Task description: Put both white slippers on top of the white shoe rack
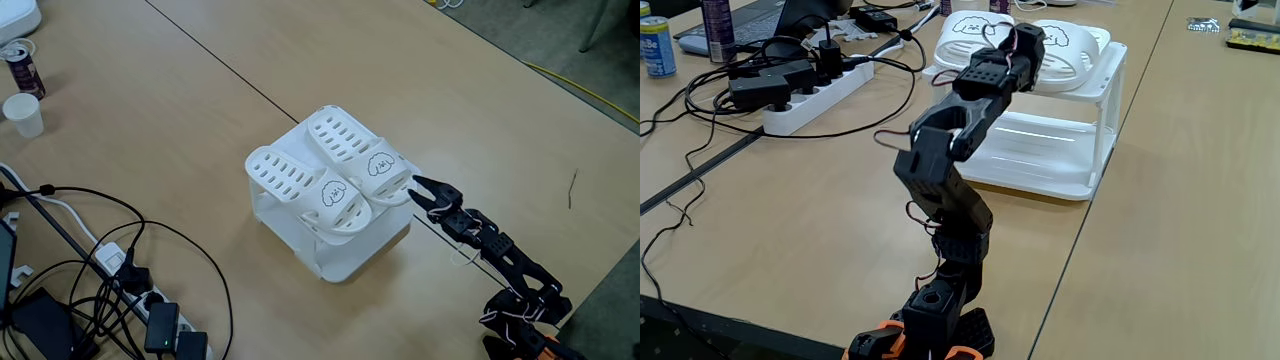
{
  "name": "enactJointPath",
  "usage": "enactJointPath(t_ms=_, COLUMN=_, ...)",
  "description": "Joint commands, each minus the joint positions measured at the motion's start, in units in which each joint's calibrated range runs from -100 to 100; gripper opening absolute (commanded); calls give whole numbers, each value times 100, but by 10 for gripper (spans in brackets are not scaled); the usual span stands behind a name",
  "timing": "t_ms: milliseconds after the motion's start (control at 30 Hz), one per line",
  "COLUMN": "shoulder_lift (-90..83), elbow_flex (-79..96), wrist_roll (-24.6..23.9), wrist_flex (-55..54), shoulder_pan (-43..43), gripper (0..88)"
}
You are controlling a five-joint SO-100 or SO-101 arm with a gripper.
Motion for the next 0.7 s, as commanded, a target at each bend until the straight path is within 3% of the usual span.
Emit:
enactJointPath(t_ms=0, shoulder_lift=-636, elbow_flex=231, wrist_roll=42, wrist_flex=-12, shoulder_pan=-13, gripper=3)
enactJointPath(t_ms=667, shoulder_lift=-350, elbow_flex=1214, wrist_roll=42, wrist_flex=-21, shoulder_pan=-13, gripper=8)
